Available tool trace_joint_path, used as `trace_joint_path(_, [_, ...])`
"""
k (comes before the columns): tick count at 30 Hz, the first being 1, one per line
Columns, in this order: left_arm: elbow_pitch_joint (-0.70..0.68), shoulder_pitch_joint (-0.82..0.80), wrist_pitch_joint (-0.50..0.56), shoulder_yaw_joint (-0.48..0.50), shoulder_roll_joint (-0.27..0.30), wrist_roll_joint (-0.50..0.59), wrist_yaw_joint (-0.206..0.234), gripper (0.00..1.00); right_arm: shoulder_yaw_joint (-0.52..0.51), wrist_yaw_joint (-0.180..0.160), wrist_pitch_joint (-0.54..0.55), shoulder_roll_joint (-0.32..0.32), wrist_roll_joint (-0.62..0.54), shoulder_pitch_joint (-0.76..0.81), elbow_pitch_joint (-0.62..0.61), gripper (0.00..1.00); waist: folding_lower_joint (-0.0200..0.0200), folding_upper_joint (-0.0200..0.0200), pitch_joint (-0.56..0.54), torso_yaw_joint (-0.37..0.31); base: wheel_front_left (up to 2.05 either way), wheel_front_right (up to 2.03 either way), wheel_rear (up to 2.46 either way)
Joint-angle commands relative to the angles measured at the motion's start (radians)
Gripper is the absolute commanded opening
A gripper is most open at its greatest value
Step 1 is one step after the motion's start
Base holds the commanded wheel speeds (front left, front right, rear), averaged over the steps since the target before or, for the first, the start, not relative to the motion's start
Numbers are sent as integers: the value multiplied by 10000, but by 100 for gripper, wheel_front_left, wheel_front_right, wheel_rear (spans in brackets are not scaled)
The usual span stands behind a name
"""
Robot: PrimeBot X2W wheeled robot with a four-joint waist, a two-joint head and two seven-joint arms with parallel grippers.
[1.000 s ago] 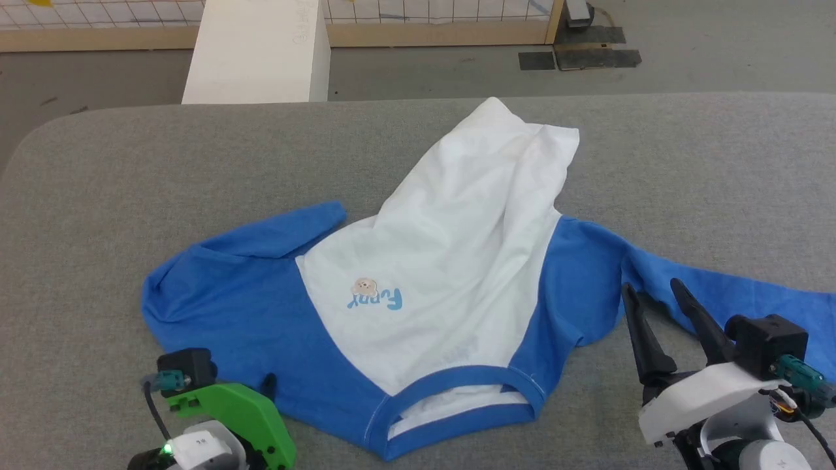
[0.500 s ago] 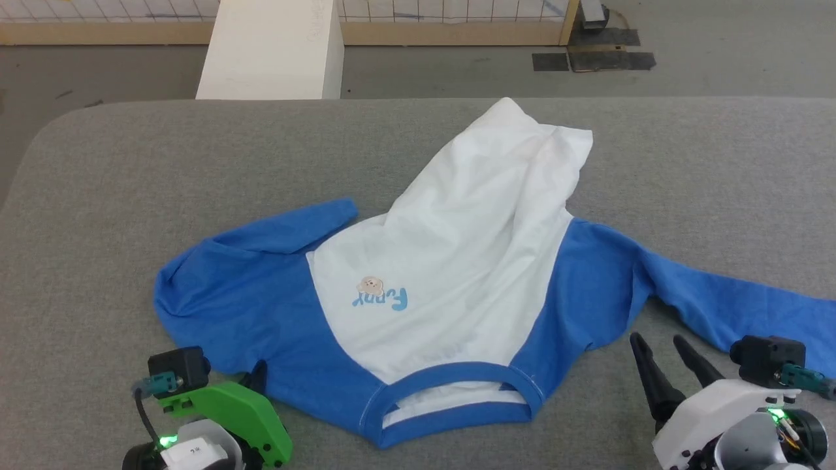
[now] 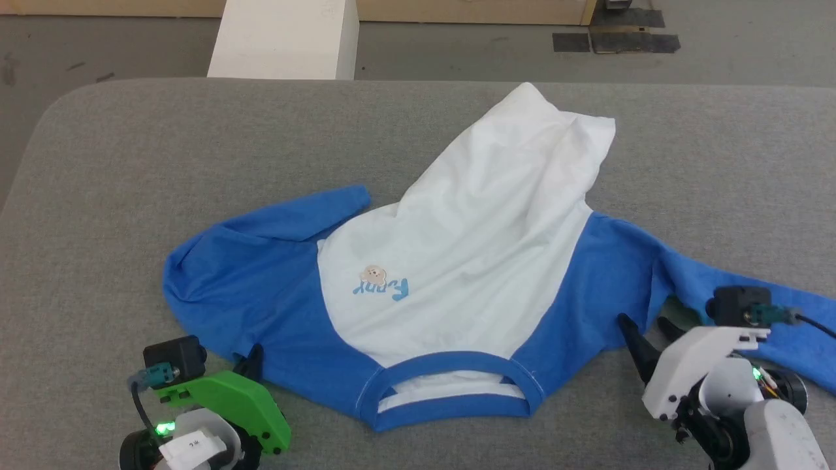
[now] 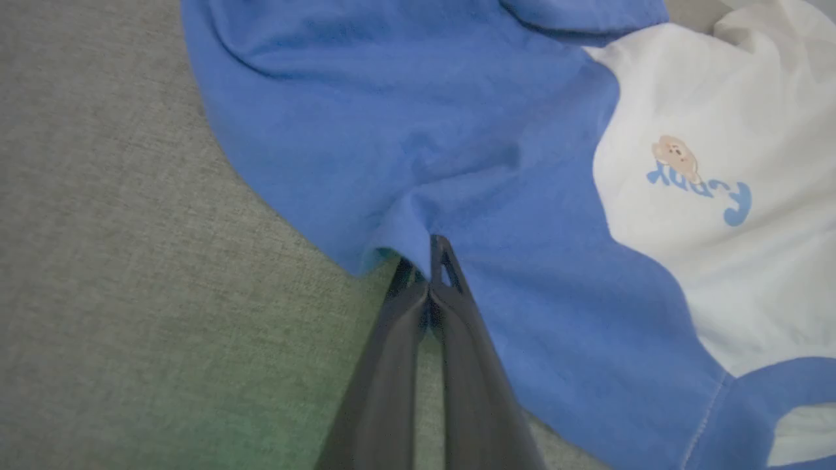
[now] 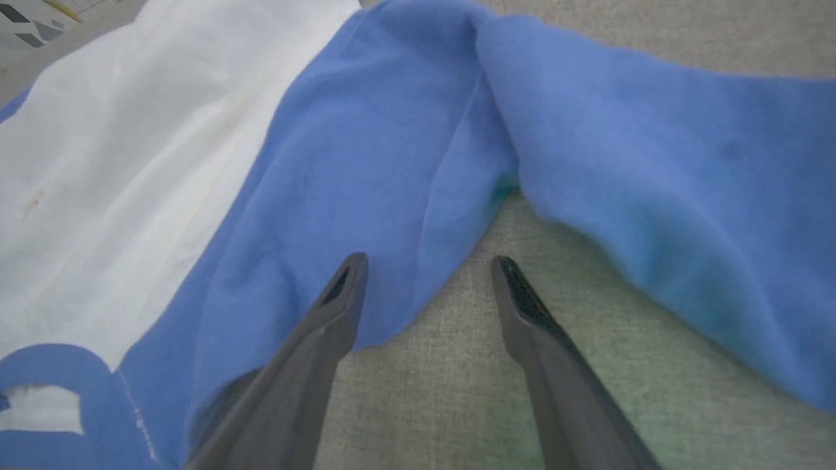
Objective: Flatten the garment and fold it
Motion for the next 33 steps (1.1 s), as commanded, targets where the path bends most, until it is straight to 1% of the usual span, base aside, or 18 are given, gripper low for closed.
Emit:
trace_joint_path(1, [52, -185, -96, 38, 66, 95, 9, 0, 56, -13, 317, 5, -240, -169, 217, 100, 0, 0, 66, 79, 0, 0, 0])
trace_joint_path(2, [72, -201, -116, 37, 64, 89, 1, 0, 87, -13, 477, 5, -267, -219, 287, 61, 0, 0, 77, 99, 0, 0, 0])
trace_joint_path(3, [98, -217, -138, 36, 61, 78, -10, 0, 148, -13, 613, 5, -293, -257, 313, 41, 0, 0, 83, 119, 0, 0, 0])
trace_joint_path(4, [119, -225, -158, 37, 58, 68, -19, 0, 175, -13, 637, 5, -348, -273, 283, 0, 0, 0, 78, 128, 0, 0, 0])
trace_joint_path(8, [201, -165, -282, 28, 49, 19, -89, 0, 89, -13, 449, 5, -352, -79, -57, 0, 0, 0, -99, 130, 0, 0, 0])
trace_joint_path(12, [-22, -114, -597, 82, -23, -126, -270, 0, -70, -13, 259, 5, -104, 399, -826, 0, 0, 0, -390, 69, 0, 0, 0])
trace_joint_path(14, [-320, -112, -805, 206, -140, -400, -455, 0, -177, -13, 245, 5, -59, 673, -1441, 0, 0, 0, -539, 16, 0, 0, 0])
trace_joint_path(18, [-1232, -289, -991, 497, -299, -1224, -1081, 0, -525, -13, 511, 5, -271, 1023, -3071, 0, 0, 0, -782, -122, 0, 0, 0])
trace_joint_path(22, [-2292, -918, -615, 653, -209, -1891, -1523, 0, -661, -13, 1283, 5, -708, 739, -4739, 0, 0, 0, -804, -248, 0, 0, 0])
trace_joint_path(25, [-2871, -1766, -32, 666, 37, -2236, -1756, 0, -481, -13, 2084, -57, -1180, -29, -5586, 0, 0, 0, -591, -349, 0, 0, 0])
trace_joint_path(26, [-3202, -3095, 582, 692, 395, -2258, -1787, 0, -202, -13, 2829, -625, -1348, -1456, -5788, 0, 0, 0, -86, -486, 0, 0, 0])
trace_joint_path(30, [-3046, -5286, 929, 976, 650, -2274, -1732, 0, 226, -13, 3402, -1674, -1640, -3805, -5141, 0, 0, 0, 819, -647, 0, 0, 0])
trace_joint_path(33, [-2549, -6945, 1048, 1124, 901, -2041, -1667, 0, 605, -13, 3571, -2204, -1827, -5699, -4436, 0, 0, 0, 1628, -786, 0, 0, 0])
